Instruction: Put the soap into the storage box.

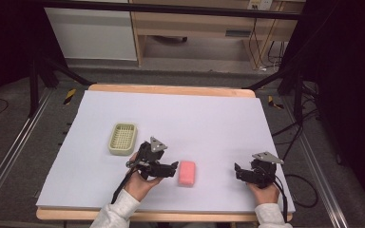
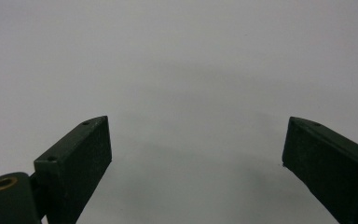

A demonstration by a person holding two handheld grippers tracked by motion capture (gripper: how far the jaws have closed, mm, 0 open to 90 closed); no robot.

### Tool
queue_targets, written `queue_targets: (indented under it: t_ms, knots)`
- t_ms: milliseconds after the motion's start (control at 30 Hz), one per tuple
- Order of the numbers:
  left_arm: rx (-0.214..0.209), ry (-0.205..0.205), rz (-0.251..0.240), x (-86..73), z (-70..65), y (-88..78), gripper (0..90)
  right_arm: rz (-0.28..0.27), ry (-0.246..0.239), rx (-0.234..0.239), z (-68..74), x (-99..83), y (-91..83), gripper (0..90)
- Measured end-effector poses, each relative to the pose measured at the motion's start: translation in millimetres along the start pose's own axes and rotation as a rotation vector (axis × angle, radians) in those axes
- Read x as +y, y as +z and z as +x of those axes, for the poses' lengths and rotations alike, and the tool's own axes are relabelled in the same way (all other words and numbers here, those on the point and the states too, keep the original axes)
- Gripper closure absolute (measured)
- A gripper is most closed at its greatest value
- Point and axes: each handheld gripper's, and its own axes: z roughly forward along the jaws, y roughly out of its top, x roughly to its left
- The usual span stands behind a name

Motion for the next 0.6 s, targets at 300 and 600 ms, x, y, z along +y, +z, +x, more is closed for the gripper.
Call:
queue_targets:
  t_ms: [300,600]
  knots:
    - [-0.017,0.012,0.013,3.8,-15.0,11.9,18.8,0.001,-0.008,0.006,0.5,0.0,0.8,8.4]
    - [-0.015,0.028,0.051,2.4,-29.9,28.1,18.6,0.003,-0.006,0.006,1.3,0.1,1.2,8.4]
